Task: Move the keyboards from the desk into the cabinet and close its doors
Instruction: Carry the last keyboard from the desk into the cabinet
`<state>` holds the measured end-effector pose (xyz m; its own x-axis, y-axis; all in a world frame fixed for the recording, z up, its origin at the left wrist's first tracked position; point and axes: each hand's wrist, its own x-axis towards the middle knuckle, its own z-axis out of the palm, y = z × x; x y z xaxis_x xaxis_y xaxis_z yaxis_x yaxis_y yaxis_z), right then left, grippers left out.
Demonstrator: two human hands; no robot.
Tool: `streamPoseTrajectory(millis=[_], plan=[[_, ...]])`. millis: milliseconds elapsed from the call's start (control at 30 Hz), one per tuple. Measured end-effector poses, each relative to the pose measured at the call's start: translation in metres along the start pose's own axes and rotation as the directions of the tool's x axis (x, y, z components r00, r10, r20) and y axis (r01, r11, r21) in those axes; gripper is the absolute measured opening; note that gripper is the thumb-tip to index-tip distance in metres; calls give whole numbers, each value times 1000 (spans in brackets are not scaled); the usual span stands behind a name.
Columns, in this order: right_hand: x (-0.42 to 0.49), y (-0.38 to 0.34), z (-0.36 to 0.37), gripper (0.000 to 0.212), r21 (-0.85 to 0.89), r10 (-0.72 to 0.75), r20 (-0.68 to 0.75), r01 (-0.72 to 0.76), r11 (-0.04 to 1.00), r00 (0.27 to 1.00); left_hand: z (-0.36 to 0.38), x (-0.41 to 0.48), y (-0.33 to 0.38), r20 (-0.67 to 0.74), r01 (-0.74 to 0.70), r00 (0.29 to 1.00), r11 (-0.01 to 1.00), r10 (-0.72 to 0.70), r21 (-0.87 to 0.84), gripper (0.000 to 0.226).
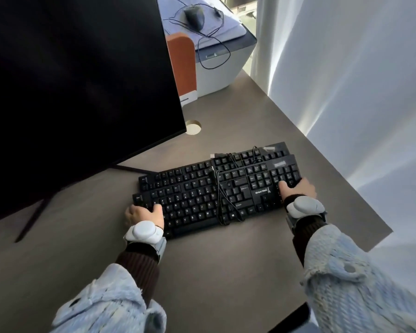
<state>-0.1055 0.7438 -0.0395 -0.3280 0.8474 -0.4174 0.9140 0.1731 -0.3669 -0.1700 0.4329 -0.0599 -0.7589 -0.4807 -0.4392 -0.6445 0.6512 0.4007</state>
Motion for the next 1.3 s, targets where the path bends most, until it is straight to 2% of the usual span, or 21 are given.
streamPoseTrajectory(millis=[100,167,267,367,533,700,933,1067,1167,1300], plan=[[4,-1,1,51,37,12,-84,-9,999,996,0,3,20,-59,-43,998,995,38,-85,57],[10,-3,-1,46,80,-39,-136,50,995,990,-1,11,31,-84,-85,994,990,76,-109,56],[20,-10,-3,45,80,-117,-71,122,989,991,0,24,42,-107,-99,991,987,85,-128,56],[24,-15,-2,54,150,-109,15,106,983,994,-1,30,47,-93,-100,992,970,80,-223,55],[15,-11,-4,54,240,-37,-10,39,970,999,-3,29,40,-54,-50,998,921,32,-385,44],[-22,4,-16,56,240,-36,-74,53,969,997,-14,7,4,-36,11,999,875,-32,-483,60],[-106,21,-66,54,336,-234,-131,265,904,963,-87,-66,-57,-95,18,990,771,-102,-637,61],[-170,52,-92,70,384,-364,-101,374,844,926,-136,-126,-118,-185,-32,972,694,-147,-719,58],[-206,70,-96,70,402,-426,-85,422,812,901,-162,-160,-158,-219,-23,954,675,-206,-737,56],[-285,82,-95,67,353,-570,40,522,776,821,-215,-215,-241,-237,28,904,604,-355,-796,47]])
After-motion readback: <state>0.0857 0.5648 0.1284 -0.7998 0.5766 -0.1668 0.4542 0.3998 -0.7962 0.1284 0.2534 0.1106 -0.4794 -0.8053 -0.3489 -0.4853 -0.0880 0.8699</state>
